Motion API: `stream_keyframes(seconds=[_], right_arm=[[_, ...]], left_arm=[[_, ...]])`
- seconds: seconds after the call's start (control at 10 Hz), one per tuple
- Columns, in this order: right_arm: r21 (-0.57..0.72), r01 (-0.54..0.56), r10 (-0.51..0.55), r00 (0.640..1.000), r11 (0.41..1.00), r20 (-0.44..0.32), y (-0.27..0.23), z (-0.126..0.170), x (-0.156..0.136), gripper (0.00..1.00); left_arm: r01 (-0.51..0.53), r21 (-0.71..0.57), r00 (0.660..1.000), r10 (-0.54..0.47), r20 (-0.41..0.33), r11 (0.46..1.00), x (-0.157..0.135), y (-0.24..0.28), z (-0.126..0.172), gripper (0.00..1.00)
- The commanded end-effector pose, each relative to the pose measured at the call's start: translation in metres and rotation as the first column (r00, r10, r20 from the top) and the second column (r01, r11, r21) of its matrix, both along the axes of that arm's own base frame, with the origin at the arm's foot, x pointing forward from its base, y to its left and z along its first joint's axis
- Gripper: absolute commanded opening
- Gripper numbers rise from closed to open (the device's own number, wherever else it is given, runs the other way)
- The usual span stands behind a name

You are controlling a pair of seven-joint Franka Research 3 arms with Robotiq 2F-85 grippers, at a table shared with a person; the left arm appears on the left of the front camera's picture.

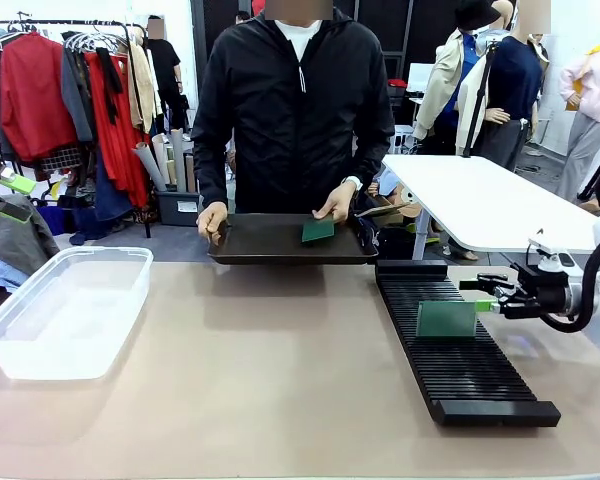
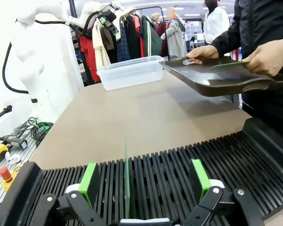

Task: Sort PCBs into racks and boxes based on the side picked up.
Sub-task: Pick up the Blank PCB handed by the Human.

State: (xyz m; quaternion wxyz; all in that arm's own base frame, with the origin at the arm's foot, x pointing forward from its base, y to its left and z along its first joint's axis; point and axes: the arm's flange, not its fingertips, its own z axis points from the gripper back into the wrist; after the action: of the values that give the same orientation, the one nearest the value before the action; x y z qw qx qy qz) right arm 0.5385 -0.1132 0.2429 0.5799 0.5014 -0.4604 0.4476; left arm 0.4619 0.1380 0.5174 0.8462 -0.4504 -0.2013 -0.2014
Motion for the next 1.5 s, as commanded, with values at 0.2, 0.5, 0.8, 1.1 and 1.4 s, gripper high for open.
stream_keyframes(seconds=[0.2,0.5,0.8,1.1,1.4], right_arm=[[-0.016,0.069,-0.071,0.989,0.997,-0.129,0.02,0.071,0.011,1.0],[0.003,0.176,-0.17,0.954,0.984,-0.248,0.038,0.125,0.003,1.0],[-0.049,0.171,-0.176,0.905,0.984,-0.387,0.053,0.173,-0.015,1.0],[-0.068,0.221,-0.222,0.815,0.973,-0.536,0.059,0.202,-0.027,1.0],[-0.174,0.248,-0.3,0.7,0.953,-0.647,0.062,0.21,-0.036,1.0]], left_arm=[[-0.003,0.0,1.0,0.003,0.004,1.0,0.0,0.0,0.001,1.0],[-0.003,0.0,1.0,0.003,0.004,1.0,0.0,0.0,0.001,1.0],[-0.003,0.0,1.0,0.003,0.004,1.0,0.0,0.0,0.001,1.0],[-0.003,0.0,1.0,0.003,0.004,1.0,0.0,0.0,0.001,1.0],[-0.003,0.0,1.0,0.003,0.004,1.0,0.0,0.0,0.001,1.0]])
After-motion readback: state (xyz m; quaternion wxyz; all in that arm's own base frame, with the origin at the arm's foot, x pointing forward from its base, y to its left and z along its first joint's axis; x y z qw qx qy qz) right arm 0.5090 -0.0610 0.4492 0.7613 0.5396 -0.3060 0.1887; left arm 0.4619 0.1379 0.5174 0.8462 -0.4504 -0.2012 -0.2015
